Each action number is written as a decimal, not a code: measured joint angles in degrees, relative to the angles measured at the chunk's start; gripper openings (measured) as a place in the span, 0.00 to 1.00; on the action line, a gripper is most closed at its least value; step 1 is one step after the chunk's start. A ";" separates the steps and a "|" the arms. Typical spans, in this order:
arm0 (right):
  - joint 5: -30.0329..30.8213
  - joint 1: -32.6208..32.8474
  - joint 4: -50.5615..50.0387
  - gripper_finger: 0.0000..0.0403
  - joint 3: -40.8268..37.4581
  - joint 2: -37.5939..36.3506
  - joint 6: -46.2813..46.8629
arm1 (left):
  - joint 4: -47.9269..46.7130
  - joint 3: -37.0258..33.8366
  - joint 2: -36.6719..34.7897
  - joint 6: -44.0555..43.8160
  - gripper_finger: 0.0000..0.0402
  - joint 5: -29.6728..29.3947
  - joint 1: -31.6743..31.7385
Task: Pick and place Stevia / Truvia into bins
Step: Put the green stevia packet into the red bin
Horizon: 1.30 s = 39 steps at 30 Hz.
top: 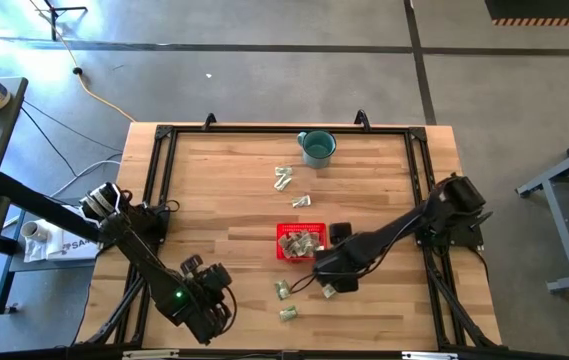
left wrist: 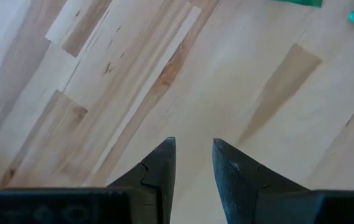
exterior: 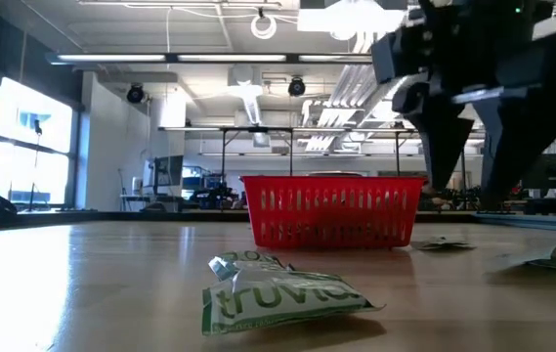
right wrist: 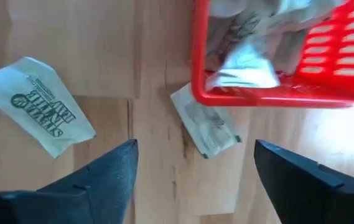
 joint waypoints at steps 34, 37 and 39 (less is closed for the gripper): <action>-8.67 -6.89 24.20 0.63 -18.80 -4.55 -3.10 | 4.93 -9.80 -9.06 3.52 0.35 3.49 12.17; -9.40 -7.87 24.25 0.51 -18.80 -4.49 -3.07 | 4.93 -9.80 -9.06 3.46 0.35 3.77 12.15; -9.76 -8.43 24.50 0.40 -18.80 -4.49 -3.03 | 4.94 -9.80 -9.06 3.44 0.35 3.83 12.13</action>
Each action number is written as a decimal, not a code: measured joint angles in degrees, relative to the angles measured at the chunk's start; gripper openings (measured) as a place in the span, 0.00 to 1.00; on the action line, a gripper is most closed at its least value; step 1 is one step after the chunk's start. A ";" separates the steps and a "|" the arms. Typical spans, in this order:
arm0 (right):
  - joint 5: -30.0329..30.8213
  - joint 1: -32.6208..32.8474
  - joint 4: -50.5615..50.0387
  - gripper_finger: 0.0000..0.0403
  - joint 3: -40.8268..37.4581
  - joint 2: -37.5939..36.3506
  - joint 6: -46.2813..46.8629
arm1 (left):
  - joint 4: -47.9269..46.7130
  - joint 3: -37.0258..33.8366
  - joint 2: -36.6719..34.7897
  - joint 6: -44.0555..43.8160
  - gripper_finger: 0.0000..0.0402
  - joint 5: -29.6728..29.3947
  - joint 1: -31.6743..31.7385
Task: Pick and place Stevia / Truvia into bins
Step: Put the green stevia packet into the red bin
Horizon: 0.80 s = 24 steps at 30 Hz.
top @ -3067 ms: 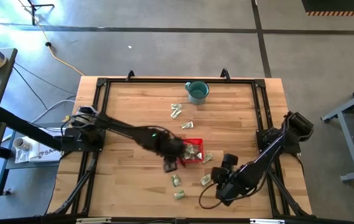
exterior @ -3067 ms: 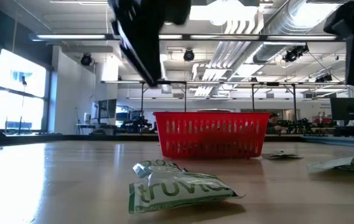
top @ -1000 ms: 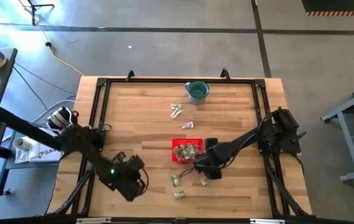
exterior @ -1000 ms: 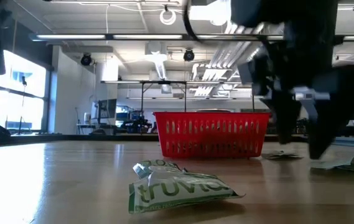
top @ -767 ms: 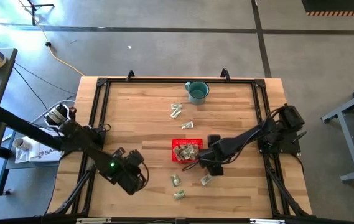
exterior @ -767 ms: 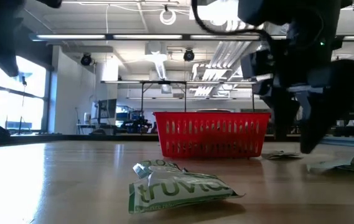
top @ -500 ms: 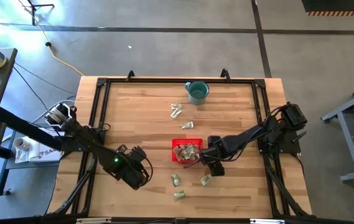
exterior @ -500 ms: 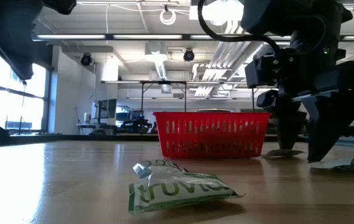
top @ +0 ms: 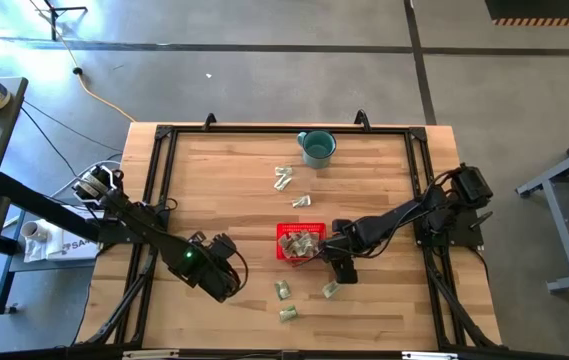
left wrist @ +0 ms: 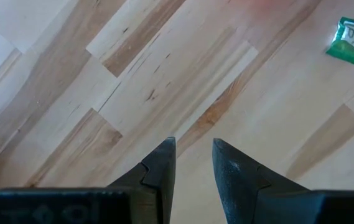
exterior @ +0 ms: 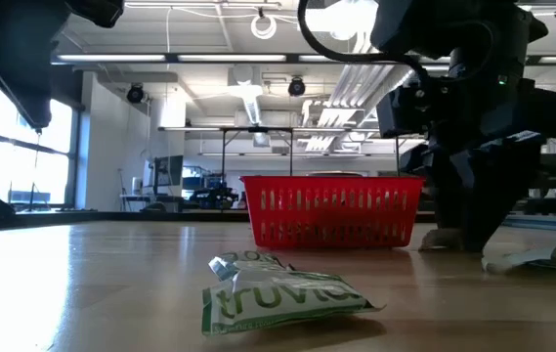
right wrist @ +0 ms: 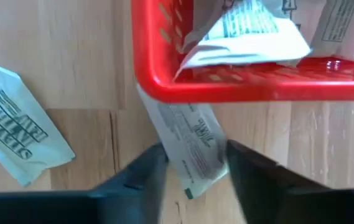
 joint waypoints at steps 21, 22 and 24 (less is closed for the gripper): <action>8.59 1.29 -12.53 0.05 18.19 -6.41 10.33 | 0.10 0.02 0.00 3.51 0.35 -0.29 -0.15; 7.74 0.13 -11.86 0.06 19.00 -5.76 10.09 | 0.25 0.02 0.00 4.20 0.35 -0.30 -0.15; 6.74 -1.96 -10.37 0.08 20.35 -4.30 10.14 | 0.43 0.02 0.00 5.26 0.35 -0.32 -0.15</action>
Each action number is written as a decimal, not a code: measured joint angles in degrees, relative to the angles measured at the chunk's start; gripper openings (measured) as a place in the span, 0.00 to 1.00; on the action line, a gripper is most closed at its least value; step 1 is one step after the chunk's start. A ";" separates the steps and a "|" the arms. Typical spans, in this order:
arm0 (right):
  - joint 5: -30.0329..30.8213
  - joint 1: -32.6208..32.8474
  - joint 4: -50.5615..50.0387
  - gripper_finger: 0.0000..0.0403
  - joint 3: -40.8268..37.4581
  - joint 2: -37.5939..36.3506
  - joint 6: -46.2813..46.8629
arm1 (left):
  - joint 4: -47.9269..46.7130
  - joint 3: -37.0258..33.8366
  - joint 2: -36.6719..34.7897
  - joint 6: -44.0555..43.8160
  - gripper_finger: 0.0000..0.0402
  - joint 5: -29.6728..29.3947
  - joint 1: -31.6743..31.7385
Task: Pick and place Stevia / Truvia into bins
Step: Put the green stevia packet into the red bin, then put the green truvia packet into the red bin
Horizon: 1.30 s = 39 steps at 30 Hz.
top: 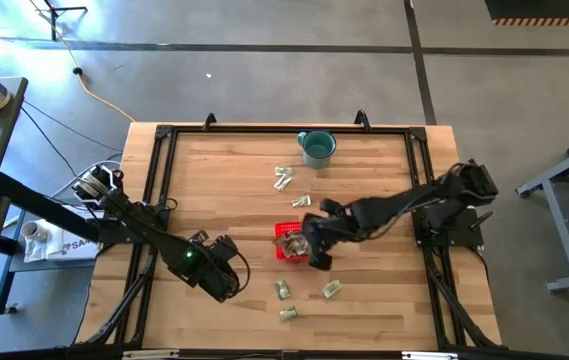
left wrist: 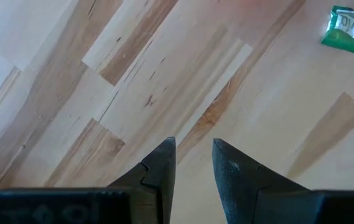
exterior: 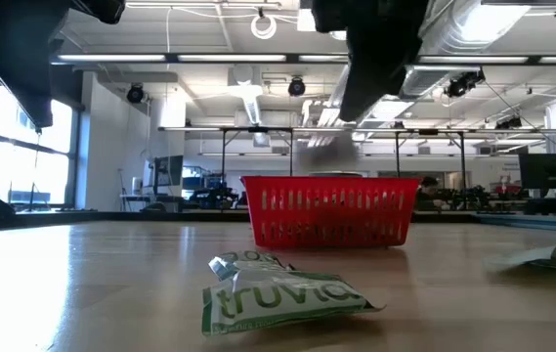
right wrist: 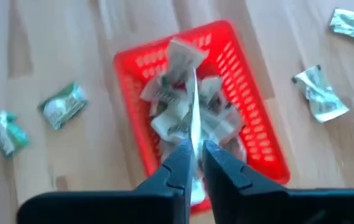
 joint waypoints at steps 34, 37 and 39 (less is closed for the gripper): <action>2.34 23.60 -7.15 0.67 -1.05 10.44 17.46 | 35.79 0.03 8.27 62.28 0.35 11.28 6.50; 4.24 24.75 -8.55 0.67 0.02 10.37 18.33 | 40.86 0.02 9.42 67.40 0.35 11.68 7.55; 5.23 25.32 -8.59 0.67 0.62 10.31 18.37 | 43.16 0.10 10.37 69.35 0.35 11.67 8.27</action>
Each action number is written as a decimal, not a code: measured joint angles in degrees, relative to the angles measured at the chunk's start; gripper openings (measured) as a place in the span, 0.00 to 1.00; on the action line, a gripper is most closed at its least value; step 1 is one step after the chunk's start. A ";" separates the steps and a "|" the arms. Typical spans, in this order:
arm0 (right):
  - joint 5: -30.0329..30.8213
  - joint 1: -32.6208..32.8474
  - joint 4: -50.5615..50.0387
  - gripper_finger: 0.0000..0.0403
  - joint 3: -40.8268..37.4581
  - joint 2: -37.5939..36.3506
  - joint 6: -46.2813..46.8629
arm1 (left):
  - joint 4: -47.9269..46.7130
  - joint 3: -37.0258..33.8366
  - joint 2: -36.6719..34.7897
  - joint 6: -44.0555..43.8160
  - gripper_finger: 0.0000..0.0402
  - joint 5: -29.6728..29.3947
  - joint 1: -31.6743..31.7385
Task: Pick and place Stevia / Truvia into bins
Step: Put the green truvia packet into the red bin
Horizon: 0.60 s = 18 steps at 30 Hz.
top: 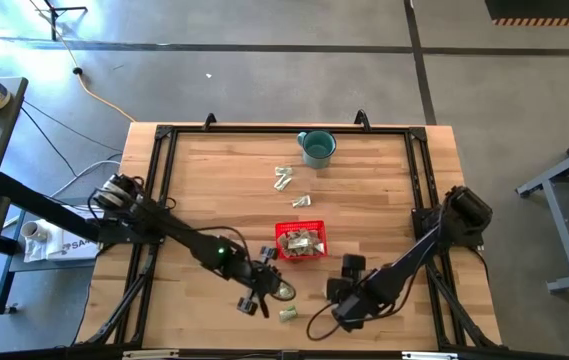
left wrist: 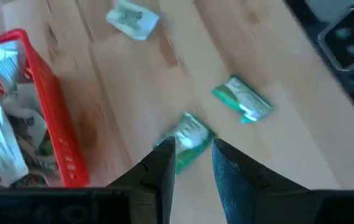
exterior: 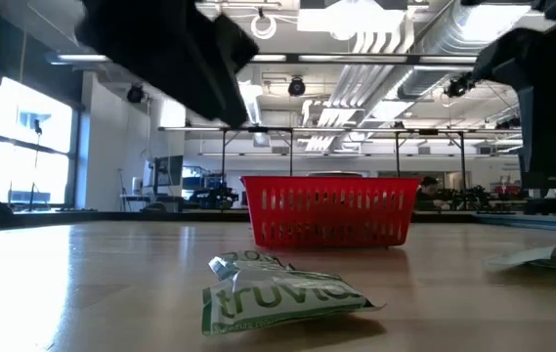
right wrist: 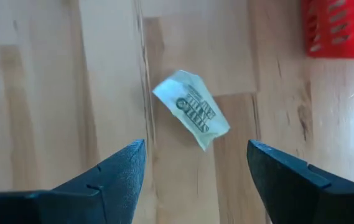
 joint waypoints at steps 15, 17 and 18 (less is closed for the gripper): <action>4.84 1.07 -0.82 0.67 3.55 -0.01 2.64 | -2.12 3.93 8.95 13.43 0.70 5.34 2.62; 4.45 1.07 -1.32 0.67 3.49 0.00 2.67 | -1.48 4.01 8.96 14.36 0.71 5.90 2.66; 4.55 1.07 -1.51 0.67 3.49 0.00 2.79 | -1.11 4.01 8.97 14.44 0.71 5.99 2.82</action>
